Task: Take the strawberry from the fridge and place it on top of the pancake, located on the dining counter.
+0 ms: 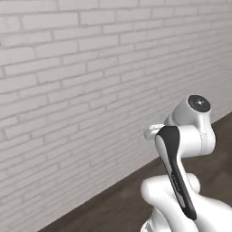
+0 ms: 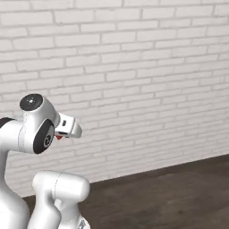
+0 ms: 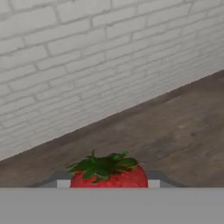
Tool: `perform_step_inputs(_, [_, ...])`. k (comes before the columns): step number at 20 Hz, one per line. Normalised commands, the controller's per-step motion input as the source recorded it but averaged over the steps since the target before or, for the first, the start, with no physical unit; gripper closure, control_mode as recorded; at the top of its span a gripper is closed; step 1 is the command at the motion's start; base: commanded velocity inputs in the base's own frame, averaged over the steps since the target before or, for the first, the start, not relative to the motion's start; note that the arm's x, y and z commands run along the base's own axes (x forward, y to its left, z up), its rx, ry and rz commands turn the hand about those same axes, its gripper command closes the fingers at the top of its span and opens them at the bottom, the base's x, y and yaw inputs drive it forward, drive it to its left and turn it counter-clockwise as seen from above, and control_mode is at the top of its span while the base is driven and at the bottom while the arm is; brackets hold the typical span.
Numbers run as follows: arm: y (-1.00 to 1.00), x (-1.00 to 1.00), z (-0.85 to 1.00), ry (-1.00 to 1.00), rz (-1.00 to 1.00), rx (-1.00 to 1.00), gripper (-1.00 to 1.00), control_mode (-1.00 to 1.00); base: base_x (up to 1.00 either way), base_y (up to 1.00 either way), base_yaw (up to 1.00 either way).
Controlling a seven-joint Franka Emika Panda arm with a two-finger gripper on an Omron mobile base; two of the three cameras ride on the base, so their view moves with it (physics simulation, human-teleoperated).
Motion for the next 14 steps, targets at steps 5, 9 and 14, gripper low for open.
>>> perform_step_inputs(5, [0.0,0.0,0.0,0.0,0.0,0.0,1.0,1.0,-0.05,0.0,-0.91])
perform_step_inputs(9, [0.0,0.0,0.0,0.0,0.0,0.0,1.0,1.0,0.0,0.0,-0.89])
perform_step_inputs(14, [0.0,0.0,0.0,0.0,0.0,0.0,1.0,1.0,0.0,0.0,-0.89])
